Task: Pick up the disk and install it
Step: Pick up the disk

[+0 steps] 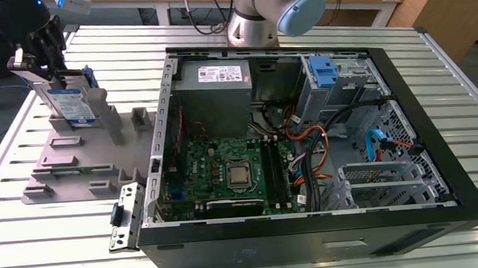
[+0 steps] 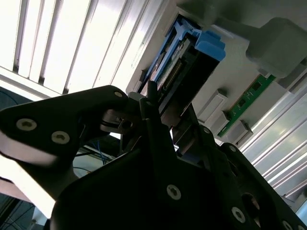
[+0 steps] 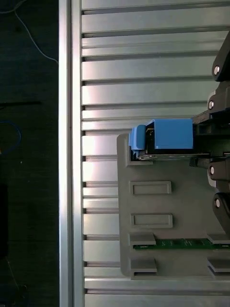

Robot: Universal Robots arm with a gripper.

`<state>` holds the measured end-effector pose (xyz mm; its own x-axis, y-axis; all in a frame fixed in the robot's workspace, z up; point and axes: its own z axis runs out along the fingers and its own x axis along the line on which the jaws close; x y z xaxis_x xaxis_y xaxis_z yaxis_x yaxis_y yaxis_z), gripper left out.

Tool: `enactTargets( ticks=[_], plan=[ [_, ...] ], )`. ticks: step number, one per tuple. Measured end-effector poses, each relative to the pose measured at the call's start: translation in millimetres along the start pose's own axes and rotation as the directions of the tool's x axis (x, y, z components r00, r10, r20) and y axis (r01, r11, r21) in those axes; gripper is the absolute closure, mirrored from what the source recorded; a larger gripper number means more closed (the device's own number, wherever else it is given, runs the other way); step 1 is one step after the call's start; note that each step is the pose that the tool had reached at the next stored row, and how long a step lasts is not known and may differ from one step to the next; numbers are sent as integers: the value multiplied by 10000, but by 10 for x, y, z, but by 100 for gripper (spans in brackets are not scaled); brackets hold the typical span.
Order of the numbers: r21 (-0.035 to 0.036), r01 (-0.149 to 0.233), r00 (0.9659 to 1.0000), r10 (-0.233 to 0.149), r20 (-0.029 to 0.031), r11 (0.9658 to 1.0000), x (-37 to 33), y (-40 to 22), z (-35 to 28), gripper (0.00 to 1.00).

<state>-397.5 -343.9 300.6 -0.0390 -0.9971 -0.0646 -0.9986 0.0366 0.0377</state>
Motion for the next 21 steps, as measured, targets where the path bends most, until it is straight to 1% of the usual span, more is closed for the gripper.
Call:
enactTargets(
  ticks=[14,21],
  plan=[
    [6,-83,10000,83,3,10000,0,1,-3,65],
    [5,-83,10000,83,3,10000,-4,2,-60,65]
  ],
)
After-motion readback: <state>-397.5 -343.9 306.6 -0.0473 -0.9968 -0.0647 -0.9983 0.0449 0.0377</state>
